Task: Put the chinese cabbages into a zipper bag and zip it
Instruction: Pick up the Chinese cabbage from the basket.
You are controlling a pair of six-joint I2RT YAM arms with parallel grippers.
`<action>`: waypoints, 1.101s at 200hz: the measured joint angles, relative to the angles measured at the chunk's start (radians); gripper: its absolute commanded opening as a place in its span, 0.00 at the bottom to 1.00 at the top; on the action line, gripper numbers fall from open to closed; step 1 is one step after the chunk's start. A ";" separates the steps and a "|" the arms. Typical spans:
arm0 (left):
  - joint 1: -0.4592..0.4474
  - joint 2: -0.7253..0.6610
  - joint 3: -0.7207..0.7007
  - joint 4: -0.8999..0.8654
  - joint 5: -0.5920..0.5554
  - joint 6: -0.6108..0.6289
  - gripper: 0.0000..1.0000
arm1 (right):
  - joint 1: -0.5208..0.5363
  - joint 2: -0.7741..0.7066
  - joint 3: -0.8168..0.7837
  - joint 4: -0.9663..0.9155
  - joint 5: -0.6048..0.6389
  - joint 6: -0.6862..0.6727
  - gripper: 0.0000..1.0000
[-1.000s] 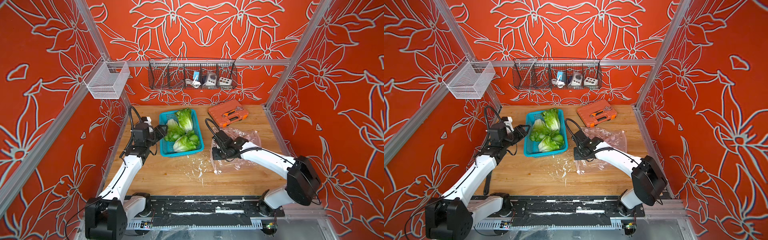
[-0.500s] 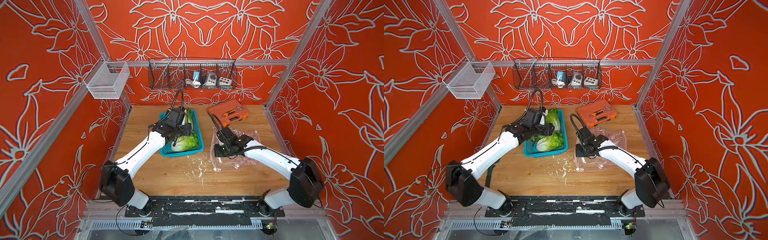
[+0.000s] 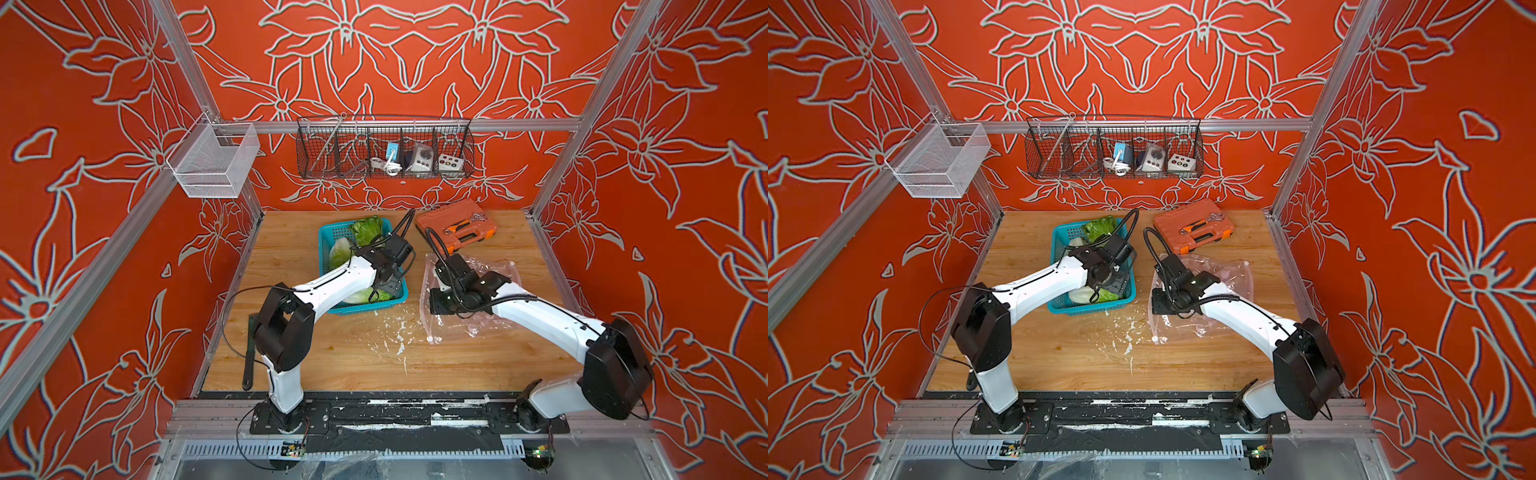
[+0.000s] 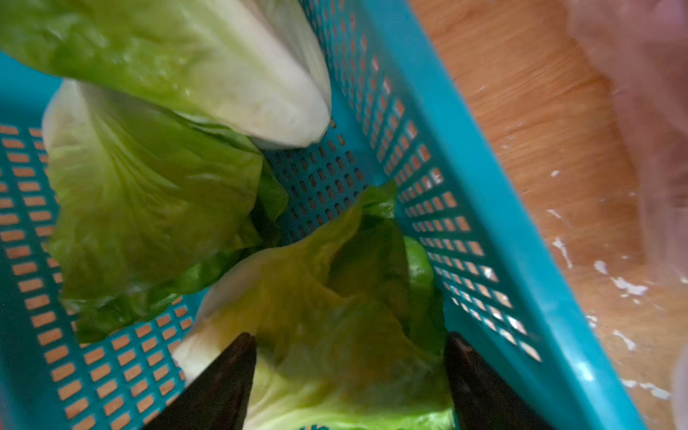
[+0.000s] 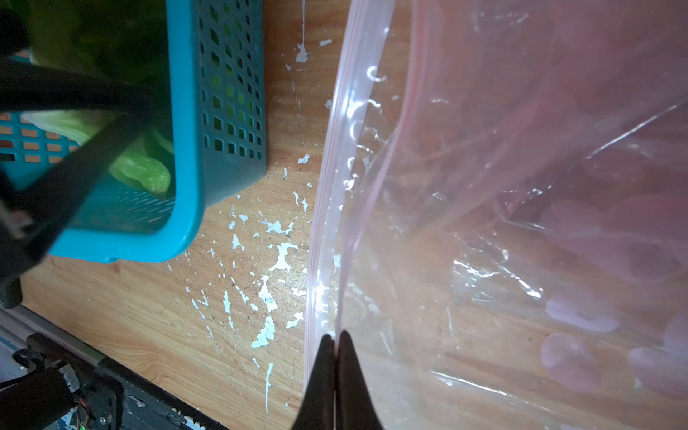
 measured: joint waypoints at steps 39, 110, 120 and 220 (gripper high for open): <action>-0.001 0.076 -0.029 0.048 -0.077 0.002 0.66 | -0.026 0.000 -0.002 0.007 -0.014 -0.003 0.00; 0.026 0.101 -0.030 0.066 -0.119 0.036 0.03 | -0.045 -0.018 -0.002 0.007 -0.022 -0.004 0.00; 0.035 0.085 -0.020 0.048 -0.109 0.036 0.00 | -0.045 -0.024 -0.002 0.007 -0.026 -0.004 0.00; 0.245 -0.513 0.040 0.158 0.382 -0.044 0.00 | -0.115 -0.099 -0.002 0.060 -0.186 0.040 0.00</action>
